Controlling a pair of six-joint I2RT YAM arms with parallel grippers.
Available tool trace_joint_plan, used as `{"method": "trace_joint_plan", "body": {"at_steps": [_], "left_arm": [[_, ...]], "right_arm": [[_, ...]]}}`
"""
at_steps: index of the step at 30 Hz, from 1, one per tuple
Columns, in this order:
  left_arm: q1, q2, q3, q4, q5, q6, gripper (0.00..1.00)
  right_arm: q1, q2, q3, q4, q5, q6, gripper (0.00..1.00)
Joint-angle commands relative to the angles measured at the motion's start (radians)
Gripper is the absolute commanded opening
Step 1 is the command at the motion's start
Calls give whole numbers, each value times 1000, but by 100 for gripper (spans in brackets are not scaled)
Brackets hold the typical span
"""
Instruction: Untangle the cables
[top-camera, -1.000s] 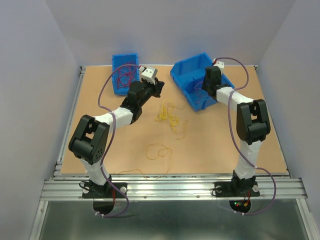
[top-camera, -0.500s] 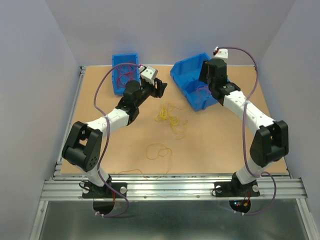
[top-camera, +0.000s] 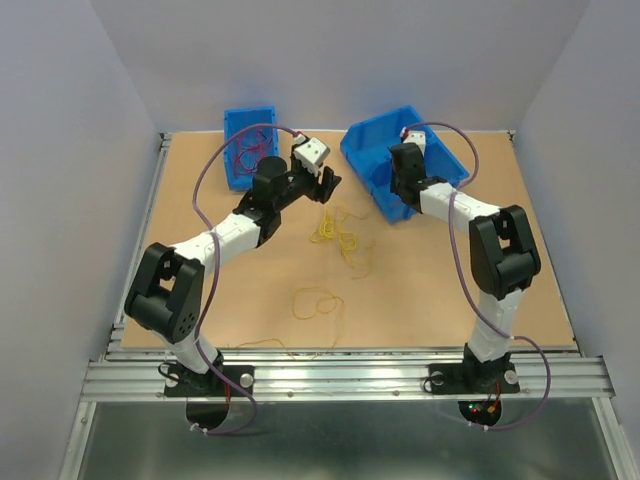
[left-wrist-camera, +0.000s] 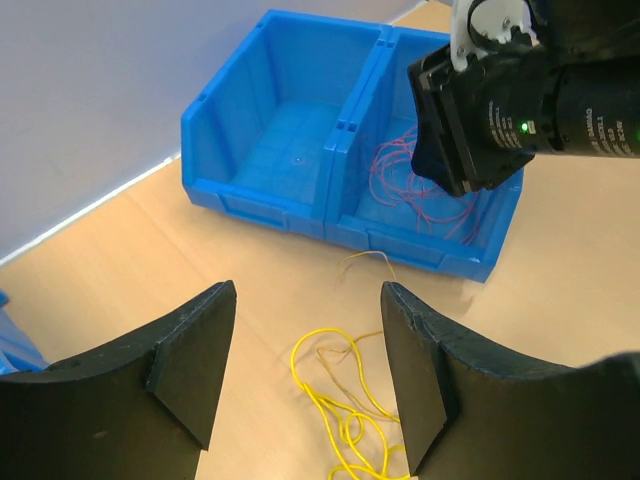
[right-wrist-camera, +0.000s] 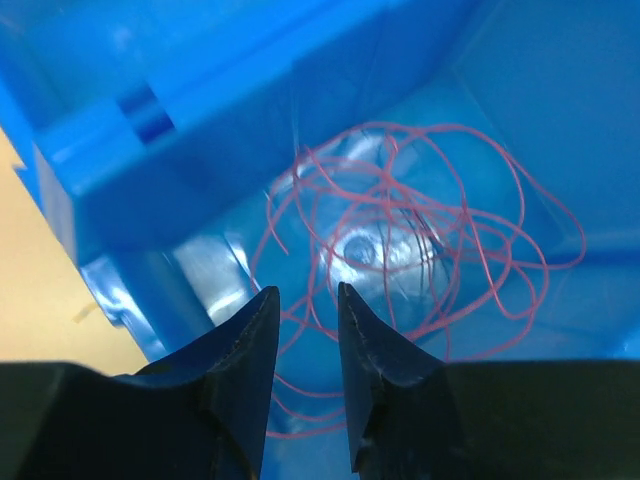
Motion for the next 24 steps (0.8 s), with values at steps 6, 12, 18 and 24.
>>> {"method": "trace_joint_plan", "body": {"at_steps": [6, 12, 18, 24], "left_arm": [[-59, 115, 231, -306, -179, 91, 78], [-76, 184, 302, -437, -219, 119, 93], [-80, 323, 474, -680, -178, 158, 91], [-80, 391, 502, -774, -199, 211, 81]], "right_arm": [[-4, -292, -299, 236, -86, -55, 60], [-4, -479, -462, 283, -135, -52, 64], [-4, -668, -572, 287, -313, -24, 67], [-4, -746, -632, 287, -321, -24, 67]]}}
